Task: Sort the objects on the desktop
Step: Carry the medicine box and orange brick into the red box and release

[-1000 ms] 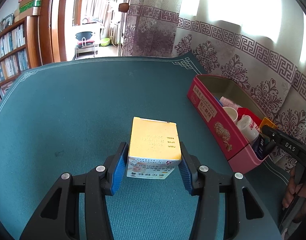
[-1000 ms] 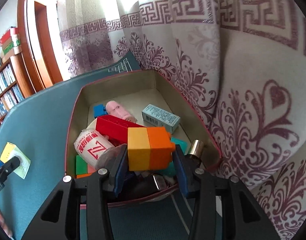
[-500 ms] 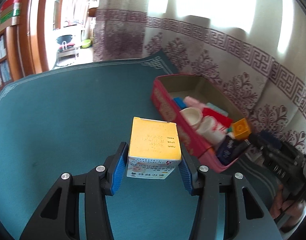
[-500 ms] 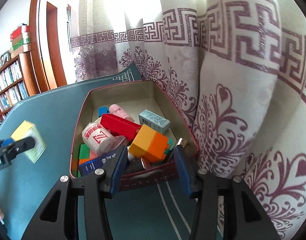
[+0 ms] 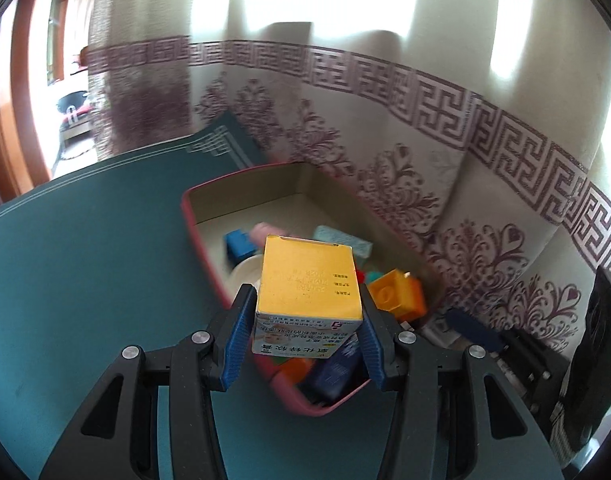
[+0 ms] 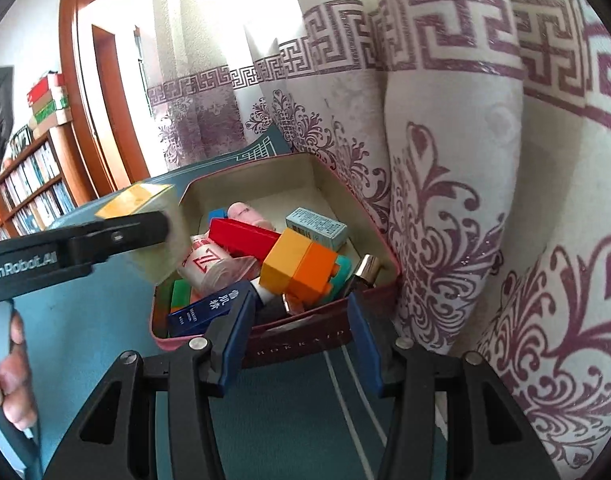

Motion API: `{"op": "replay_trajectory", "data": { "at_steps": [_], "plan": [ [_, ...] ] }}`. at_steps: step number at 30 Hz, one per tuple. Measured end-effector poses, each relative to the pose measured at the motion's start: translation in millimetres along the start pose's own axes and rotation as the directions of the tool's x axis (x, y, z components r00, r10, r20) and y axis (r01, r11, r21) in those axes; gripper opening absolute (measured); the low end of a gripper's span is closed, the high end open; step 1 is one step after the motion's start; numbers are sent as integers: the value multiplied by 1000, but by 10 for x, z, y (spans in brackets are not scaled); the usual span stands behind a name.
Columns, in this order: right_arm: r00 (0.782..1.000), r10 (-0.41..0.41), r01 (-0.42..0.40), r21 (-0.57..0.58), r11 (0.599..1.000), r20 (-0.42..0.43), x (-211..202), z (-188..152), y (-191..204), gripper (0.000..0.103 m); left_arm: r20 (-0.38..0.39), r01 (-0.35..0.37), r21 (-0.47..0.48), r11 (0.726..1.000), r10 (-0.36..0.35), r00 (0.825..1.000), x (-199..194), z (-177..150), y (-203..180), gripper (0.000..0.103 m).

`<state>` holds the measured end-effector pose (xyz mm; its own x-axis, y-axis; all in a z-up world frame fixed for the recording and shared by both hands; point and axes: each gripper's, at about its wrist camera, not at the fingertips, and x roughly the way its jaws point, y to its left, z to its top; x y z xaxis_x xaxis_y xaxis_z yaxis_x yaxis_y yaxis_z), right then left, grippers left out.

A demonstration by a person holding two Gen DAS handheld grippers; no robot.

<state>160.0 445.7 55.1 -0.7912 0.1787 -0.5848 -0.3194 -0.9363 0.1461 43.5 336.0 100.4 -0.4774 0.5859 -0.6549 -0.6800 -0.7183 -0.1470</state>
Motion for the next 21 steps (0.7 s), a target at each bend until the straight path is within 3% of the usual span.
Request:
{"op": "replay_trajectory", "data": {
  "at_steps": [7, 12, 15, 21],
  "plan": [
    [1000, 11, -10, 25, 1000, -12, 36, -2, -53, 53, -28, 38, 32, 999, -38, 999, 277, 132, -200, 52],
    [1000, 3, -3, 25, 1000, -19, 62, -8, -50, 54, -76, 71, -29, 997, -73, 994, 405, 120, -144, 67],
    [1000, -6, 7, 29, 1000, -14, 56, -18, -60, 64, -61, 60, -48, 997, -63, 996, 383, 99, -81, 67],
    [1000, -17, 18, 30, 999, -5, 32, -23, -51, 69, -17, 28, -50, 998, -29, 999, 273, 97, -19, 67]
  ]
}}
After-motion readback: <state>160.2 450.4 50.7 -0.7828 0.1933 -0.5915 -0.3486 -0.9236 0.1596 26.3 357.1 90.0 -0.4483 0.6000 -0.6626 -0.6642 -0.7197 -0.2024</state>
